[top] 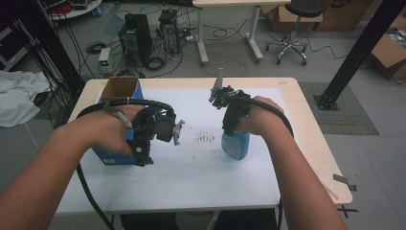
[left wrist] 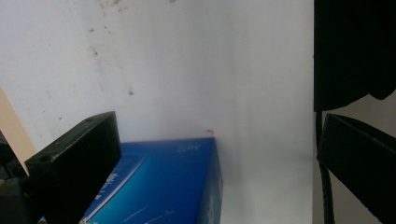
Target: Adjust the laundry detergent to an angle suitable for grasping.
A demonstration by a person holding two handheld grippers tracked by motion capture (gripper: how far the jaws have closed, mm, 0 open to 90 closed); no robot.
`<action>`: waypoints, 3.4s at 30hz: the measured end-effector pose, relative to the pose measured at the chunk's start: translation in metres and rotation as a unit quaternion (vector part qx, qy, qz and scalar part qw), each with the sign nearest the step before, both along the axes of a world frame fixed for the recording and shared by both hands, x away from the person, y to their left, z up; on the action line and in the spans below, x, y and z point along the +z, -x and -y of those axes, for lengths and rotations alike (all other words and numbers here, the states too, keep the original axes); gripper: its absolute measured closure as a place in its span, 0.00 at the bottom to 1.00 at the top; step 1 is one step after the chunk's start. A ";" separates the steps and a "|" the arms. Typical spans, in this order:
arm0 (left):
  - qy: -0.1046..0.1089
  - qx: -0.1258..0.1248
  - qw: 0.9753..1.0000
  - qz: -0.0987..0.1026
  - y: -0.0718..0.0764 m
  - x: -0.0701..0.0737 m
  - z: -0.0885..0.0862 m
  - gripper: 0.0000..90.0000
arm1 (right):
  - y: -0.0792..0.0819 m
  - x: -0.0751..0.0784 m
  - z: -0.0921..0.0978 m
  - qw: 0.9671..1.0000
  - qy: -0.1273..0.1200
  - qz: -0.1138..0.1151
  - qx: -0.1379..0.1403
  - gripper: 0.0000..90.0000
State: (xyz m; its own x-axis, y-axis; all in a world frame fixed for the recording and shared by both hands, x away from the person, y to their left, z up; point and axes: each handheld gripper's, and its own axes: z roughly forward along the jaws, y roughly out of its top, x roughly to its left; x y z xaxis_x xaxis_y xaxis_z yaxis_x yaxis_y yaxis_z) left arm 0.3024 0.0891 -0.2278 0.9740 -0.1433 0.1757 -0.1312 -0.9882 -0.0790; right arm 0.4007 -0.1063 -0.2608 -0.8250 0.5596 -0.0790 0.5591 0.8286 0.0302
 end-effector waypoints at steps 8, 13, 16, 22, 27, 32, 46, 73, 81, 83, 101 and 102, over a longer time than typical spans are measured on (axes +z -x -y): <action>0.000 -0.004 1.000 0.001 0.004 0.000 -0.001 0.00 | 0.005 0.002 0.003 0.995 -0.001 -0.022 0.097 0.42; 0.000 -0.004 1.000 -0.001 0.006 -0.002 -0.001 0.00 | 0.006 0.002 0.005 0.992 0.000 -0.027 0.124 0.42; -0.001 -0.003 1.000 -0.001 0.005 -0.003 -0.001 0.00 | 0.007 0.001 0.007 0.987 -0.003 -0.021 0.160 0.42; -0.002 -0.001 1.000 -0.002 0.005 -0.003 -0.001 0.00 | 0.008 -0.001 0.002 0.977 -0.008 -0.008 0.212 0.42; -0.002 0.000 1.000 -0.002 0.004 -0.003 -0.001 0.00 | 0.008 -0.002 -0.001 0.971 -0.012 -0.002 0.239 0.42; -0.003 0.000 1.000 -0.003 0.003 -0.004 -0.001 0.00 | 0.004 -0.007 -0.003 0.974 -0.012 0.003 0.226 0.42; -0.004 0.000 1.000 -0.004 0.003 -0.007 -0.001 0.00 | 0.000 -0.019 -0.002 0.976 -0.018 0.002 0.215 0.42; 0.003 -0.006 1.000 -0.004 0.001 -0.009 0.004 0.00 | 0.003 -0.035 0.005 0.983 -0.038 0.012 0.181 0.42; 0.003 -0.004 1.000 -0.003 0.001 -0.008 0.003 0.00 | 0.000 -0.033 0.007 0.986 -0.051 -0.002 0.160 0.40; 0.002 -0.003 1.000 -0.004 0.001 -0.009 0.003 0.00 | 0.000 -0.033 0.008 0.987 -0.048 -0.001 0.154 0.39; 0.001 -0.003 1.000 -0.003 0.001 -0.007 0.004 0.00 | 0.000 -0.028 0.012 0.989 -0.049 0.002 0.143 0.31; 0.000 -0.003 1.000 -0.003 0.001 -0.007 0.005 0.00 | 0.000 -0.028 0.012 0.989 -0.049 0.002 0.143 0.31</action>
